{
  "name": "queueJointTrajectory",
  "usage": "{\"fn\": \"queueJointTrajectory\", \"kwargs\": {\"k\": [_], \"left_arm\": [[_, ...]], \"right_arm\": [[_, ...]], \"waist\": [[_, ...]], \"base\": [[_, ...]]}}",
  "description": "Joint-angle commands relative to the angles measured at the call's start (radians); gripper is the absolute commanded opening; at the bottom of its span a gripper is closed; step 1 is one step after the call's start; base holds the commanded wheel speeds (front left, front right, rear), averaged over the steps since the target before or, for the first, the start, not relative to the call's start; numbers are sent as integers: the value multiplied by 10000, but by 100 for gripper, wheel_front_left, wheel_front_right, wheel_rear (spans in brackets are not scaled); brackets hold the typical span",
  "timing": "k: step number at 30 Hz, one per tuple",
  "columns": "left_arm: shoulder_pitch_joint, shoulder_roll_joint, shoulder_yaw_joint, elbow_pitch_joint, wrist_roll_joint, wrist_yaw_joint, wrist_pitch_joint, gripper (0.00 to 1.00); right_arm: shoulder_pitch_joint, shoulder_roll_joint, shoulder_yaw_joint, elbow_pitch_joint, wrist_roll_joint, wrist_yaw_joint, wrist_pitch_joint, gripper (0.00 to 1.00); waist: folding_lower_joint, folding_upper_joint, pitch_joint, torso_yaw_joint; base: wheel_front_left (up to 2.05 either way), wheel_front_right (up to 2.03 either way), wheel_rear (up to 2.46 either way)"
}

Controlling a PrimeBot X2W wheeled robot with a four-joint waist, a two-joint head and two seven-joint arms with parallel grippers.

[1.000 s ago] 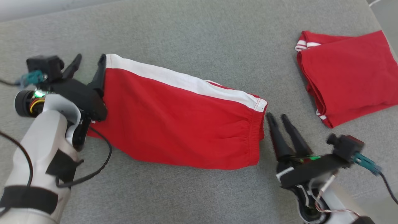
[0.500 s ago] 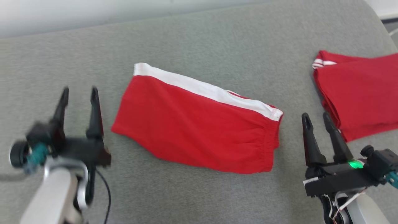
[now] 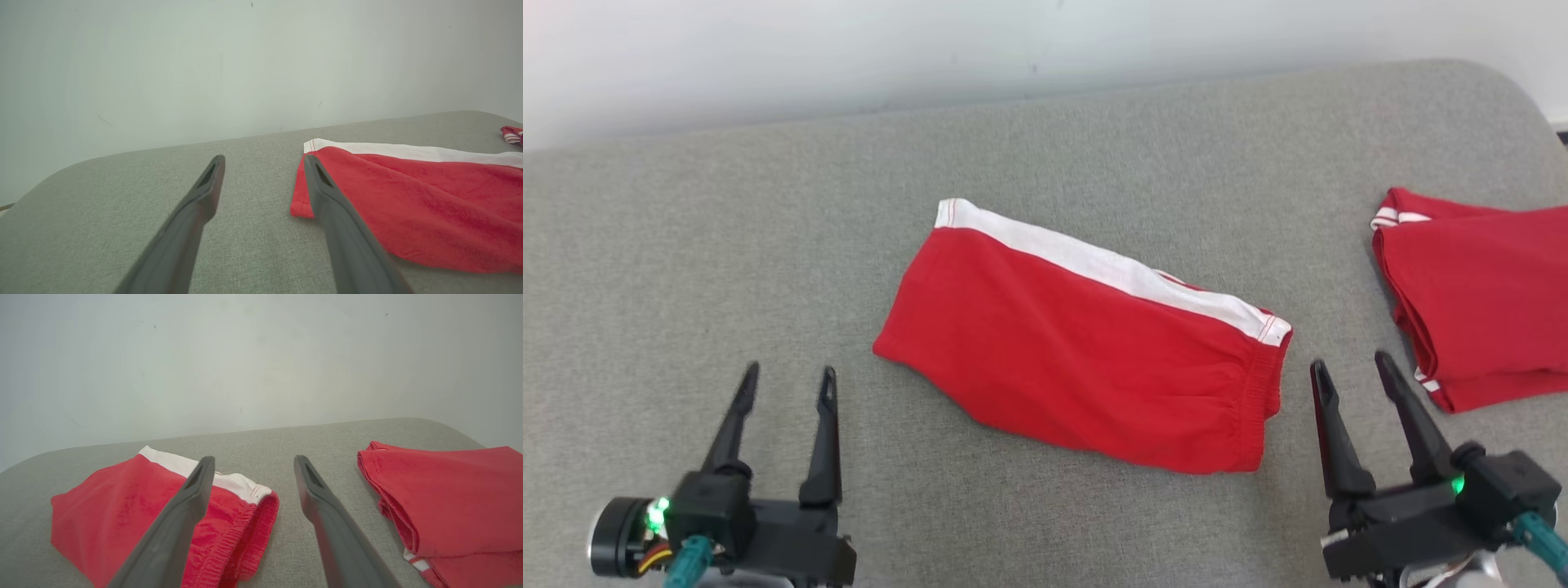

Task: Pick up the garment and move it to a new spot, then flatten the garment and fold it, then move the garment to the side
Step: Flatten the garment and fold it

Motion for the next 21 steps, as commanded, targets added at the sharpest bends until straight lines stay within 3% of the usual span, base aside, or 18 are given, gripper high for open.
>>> {"fn": "queueJointTrajectory", "kwargs": {"k": [1, 16, 21], "left_arm": [[199, 136, -58, -52, 158, 60, 77, 100], [248, 212, -174, -290, -70, 85, 553, 100], [-403, 66, -359, 115, -363, -322, 928, 100]], "right_arm": [[213, 73, -54, -65, -78, 3, 62, 100], [786, 418, -385, -596, -162, 3, 382, 100], [659, 434, -303, -627, -149, 3, 389, 100]], "waist": [[2, 0, -164, 79], [2, 0, -266, 37], [2, 0, -103, -22]], "base": [[0, 0, 0], [0, 0, 0], [0, 0, 0]]}}
